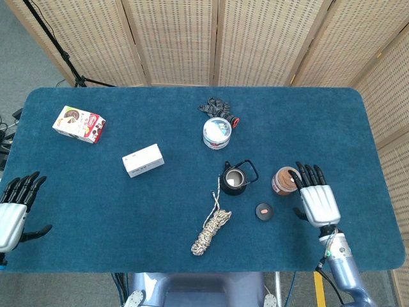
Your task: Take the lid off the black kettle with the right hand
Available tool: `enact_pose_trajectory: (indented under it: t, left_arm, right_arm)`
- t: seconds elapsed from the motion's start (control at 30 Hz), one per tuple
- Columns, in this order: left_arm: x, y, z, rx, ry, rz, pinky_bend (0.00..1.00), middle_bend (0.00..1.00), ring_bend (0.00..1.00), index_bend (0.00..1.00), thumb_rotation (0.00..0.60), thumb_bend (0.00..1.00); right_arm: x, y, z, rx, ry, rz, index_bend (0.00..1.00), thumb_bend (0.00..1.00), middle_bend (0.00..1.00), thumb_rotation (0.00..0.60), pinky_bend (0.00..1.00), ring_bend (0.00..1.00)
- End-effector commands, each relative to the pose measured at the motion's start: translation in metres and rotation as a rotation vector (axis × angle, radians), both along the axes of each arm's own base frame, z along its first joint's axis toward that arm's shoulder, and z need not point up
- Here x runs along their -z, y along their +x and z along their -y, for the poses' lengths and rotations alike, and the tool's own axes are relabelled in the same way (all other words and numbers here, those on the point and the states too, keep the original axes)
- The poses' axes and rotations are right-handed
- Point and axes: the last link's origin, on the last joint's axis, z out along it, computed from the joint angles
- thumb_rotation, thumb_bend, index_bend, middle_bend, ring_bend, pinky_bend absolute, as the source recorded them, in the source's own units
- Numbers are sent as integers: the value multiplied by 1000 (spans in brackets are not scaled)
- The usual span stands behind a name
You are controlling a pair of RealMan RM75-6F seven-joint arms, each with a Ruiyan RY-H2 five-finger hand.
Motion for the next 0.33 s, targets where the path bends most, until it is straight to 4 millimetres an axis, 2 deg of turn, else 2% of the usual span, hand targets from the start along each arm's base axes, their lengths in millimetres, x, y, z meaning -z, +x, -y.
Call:
enact_pose_trajectory:
  t: [0.03,0.17,0.33]
  left_arm:
    - [4,1,-3,-7,-6,-14,0,0,0,0,600,85]
    - [7,-3,-4,-21,-9,-32,0,0,0,0,600,85]
    - [9,-10,-3,-44,-11,-29,0,0,0,0,600,85]
  right_arm:
    - [-14,-28,-13,35,-25,-15,0,95,0,600,0,0]
    - [-27,-51,-33,23,-71,-55,0,59,0,600,0,0]
    - [-33,-64,-57,7,-133,-57,0,52,0,600,0,0]
